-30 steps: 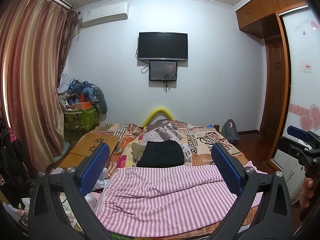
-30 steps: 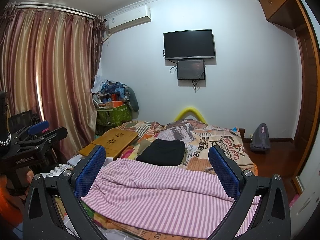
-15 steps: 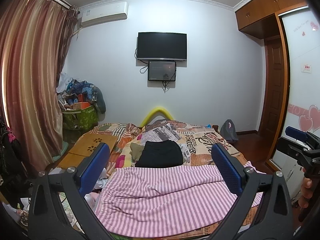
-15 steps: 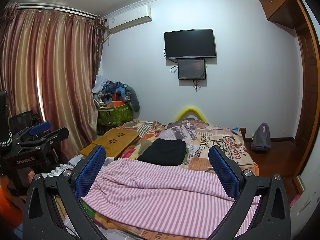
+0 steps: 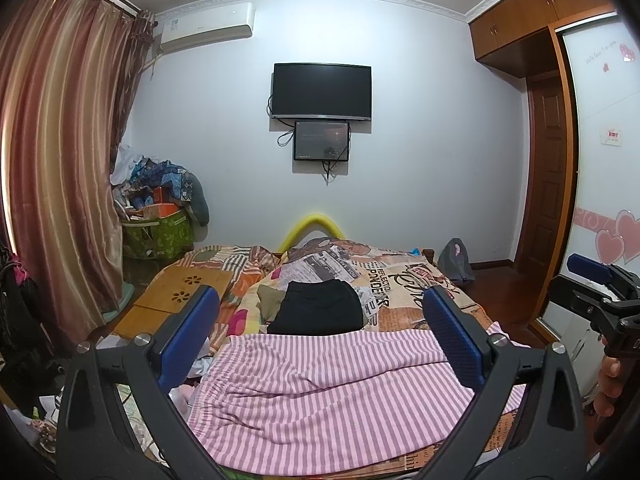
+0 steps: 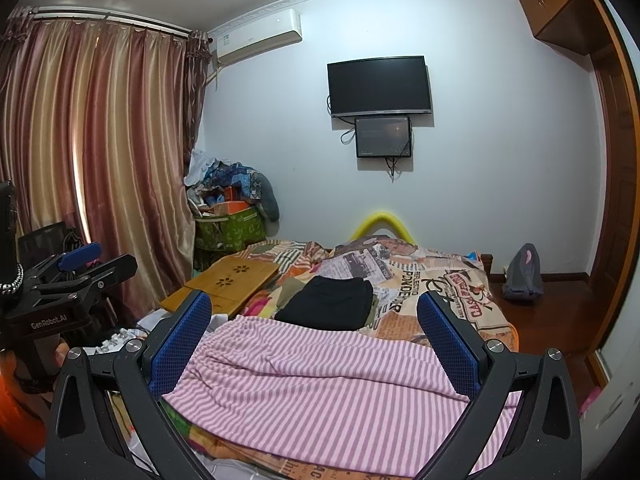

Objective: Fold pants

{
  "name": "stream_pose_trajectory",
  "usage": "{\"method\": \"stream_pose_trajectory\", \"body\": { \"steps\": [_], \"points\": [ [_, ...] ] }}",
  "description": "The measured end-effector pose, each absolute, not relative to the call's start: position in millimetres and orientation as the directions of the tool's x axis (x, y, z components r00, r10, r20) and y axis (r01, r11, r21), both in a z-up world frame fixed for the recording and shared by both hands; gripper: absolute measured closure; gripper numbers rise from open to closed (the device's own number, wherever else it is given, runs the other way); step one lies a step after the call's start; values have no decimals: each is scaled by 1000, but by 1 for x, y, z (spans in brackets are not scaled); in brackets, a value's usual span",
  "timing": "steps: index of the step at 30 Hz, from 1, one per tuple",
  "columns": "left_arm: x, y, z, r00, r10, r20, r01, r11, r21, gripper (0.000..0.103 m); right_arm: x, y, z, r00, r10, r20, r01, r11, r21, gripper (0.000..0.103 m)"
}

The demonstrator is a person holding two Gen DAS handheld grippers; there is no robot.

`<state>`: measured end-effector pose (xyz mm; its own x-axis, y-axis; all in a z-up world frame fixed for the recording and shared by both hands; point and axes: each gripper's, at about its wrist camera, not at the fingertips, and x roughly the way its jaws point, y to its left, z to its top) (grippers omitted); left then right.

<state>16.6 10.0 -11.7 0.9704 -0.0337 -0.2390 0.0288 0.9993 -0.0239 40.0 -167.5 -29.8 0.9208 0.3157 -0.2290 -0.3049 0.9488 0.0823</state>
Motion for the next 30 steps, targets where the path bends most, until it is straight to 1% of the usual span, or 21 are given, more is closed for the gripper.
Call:
{"method": "stream_pose_trajectory", "body": {
  "steps": [14,18,21,24,28,30],
  "points": [
    [23,20,-15,967,-36,-253,28,999,-35,0,45,-165,-31,917,312,-247,-299,950,89,1],
    [33,24,-20,963,-35,-267,28,999,-31,0,53,-167,-36,912,315,-263,-297,949,108,1],
    [49,32,-25,959,-30,-283,22,999,-31,0,64,-168,-42,918,286,-274,-272,958,89,1],
    [72,44,-32,949,-19,-316,9,999,-31,0,74,-174,-49,926,251,-283,-240,968,74,1],
    [118,67,-43,918,-18,-397,2,999,-42,0,102,-187,-63,924,190,-332,-187,981,40,1],
    [139,76,-51,906,-3,-424,-16,999,-41,0,114,-195,-70,919,166,-358,-168,985,25,1]
  ]
}}
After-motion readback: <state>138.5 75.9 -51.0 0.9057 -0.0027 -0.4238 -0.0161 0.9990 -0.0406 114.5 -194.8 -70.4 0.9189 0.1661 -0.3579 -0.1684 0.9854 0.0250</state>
